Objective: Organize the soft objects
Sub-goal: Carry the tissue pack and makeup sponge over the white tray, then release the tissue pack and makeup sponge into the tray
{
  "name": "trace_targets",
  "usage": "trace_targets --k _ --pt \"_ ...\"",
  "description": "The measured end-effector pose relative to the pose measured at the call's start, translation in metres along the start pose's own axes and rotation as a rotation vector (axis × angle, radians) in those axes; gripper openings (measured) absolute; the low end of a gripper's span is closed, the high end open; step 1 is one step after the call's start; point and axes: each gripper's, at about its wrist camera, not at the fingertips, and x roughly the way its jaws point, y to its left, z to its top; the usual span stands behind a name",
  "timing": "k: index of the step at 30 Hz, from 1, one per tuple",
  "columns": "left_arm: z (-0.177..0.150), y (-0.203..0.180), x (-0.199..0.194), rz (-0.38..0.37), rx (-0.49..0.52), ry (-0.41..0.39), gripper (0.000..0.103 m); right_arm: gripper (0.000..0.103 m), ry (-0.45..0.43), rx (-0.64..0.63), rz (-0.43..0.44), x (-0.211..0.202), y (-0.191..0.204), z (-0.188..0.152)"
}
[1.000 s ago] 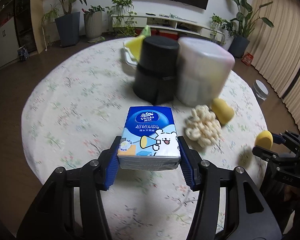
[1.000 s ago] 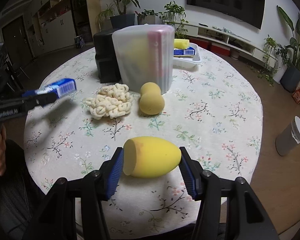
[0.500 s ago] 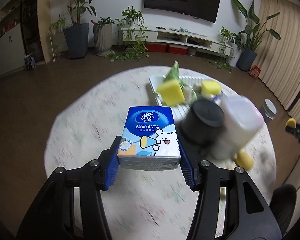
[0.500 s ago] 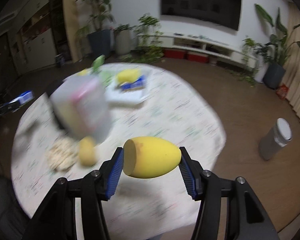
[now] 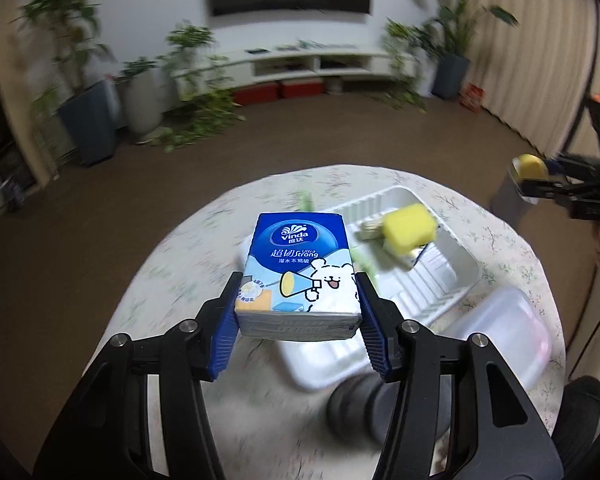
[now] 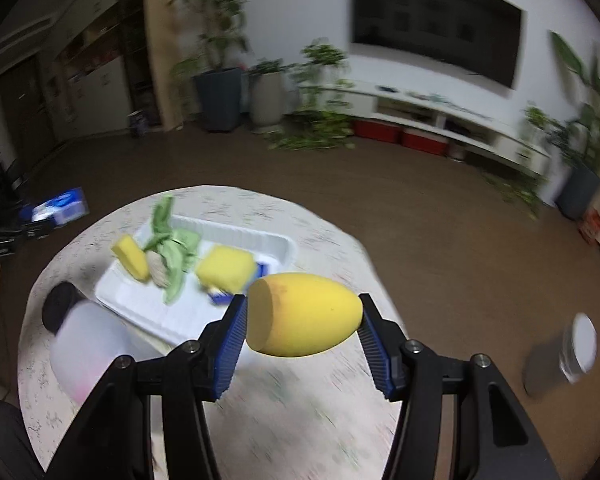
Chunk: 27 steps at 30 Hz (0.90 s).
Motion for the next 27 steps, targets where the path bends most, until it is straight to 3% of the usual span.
trace_targets --k 5,11,20,27 --pt "0.025 -0.020 0.043 -0.057 0.100 0.060 0.051 0.057 0.067 -0.135 0.123 0.065 0.048 0.025" --pt "0.025 -0.033 0.086 -0.057 0.192 0.153 0.051 0.057 0.148 -0.326 0.165 0.116 0.092 0.029" --pt "0.012 -0.047 0.111 -0.086 0.249 0.209 0.051 0.058 0.219 -0.411 0.142 0.151 0.100 0.021" --pt "0.011 -0.048 0.111 -0.070 0.243 0.215 0.055 0.060 0.210 -0.418 0.134 0.152 0.101 0.020"
